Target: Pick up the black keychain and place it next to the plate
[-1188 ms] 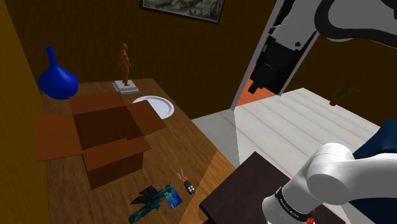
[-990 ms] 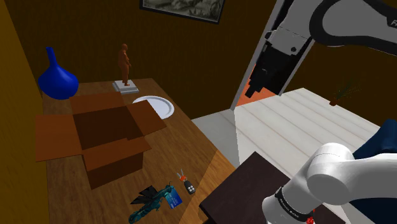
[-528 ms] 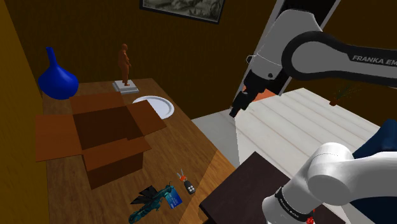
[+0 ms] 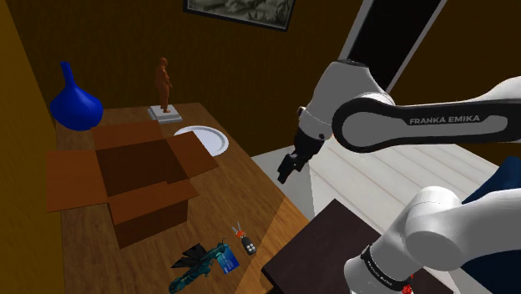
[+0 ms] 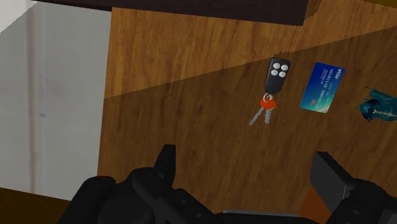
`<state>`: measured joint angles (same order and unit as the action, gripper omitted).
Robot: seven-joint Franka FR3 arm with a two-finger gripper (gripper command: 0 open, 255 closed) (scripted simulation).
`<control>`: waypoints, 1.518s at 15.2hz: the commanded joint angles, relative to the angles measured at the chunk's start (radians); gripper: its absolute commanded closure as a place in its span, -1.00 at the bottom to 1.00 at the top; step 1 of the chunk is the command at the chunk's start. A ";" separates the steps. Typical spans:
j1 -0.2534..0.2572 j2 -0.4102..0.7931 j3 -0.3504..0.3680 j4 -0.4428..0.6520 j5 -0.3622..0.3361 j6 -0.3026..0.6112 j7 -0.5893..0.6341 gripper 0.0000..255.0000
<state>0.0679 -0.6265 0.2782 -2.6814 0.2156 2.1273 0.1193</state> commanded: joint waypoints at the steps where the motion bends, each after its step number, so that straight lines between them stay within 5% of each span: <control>1: 0.005 0.051 0.027 -0.028 0.012 0.075 0.019 -1.00; 11: -0.013 0.434 0.192 -0.054 -0.021 0.459 0.187 -1.00; 14: -0.039 0.582 0.233 -0.034 -0.124 0.569 0.296 -1.00; 18: -0.018 0.792 0.199 0.020 -0.382 0.685 0.525 -1.00; 23: 0.040 0.866 0.122 0.035 -0.478 0.740 0.596 -1.00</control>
<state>0.0955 0.2211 0.4174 -2.6498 -0.2356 2.8523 0.6950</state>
